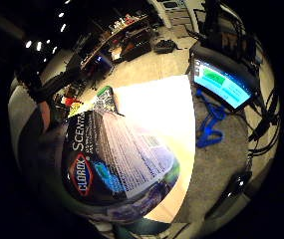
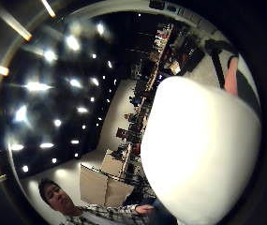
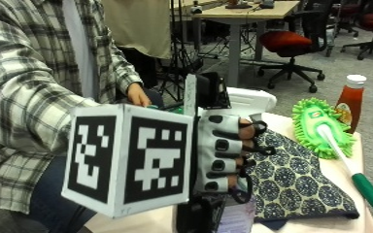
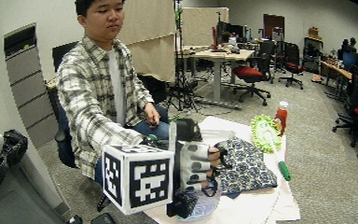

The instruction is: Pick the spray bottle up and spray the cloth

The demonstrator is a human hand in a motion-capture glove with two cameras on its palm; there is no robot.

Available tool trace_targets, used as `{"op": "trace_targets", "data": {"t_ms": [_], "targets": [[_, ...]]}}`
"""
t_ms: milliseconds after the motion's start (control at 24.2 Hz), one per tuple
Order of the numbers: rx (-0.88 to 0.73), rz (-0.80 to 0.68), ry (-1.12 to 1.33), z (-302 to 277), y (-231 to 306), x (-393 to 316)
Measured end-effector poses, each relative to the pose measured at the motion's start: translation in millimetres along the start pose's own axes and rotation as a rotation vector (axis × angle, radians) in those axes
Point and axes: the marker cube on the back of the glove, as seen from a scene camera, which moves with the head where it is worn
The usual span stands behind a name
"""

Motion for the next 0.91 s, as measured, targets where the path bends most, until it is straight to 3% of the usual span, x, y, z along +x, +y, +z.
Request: {"op": "trace_targets", "data": {"t_ms": [911], "targets": [[-0.424, -0.170, 0.403, 45.6, 15.1, -82.7]]}}
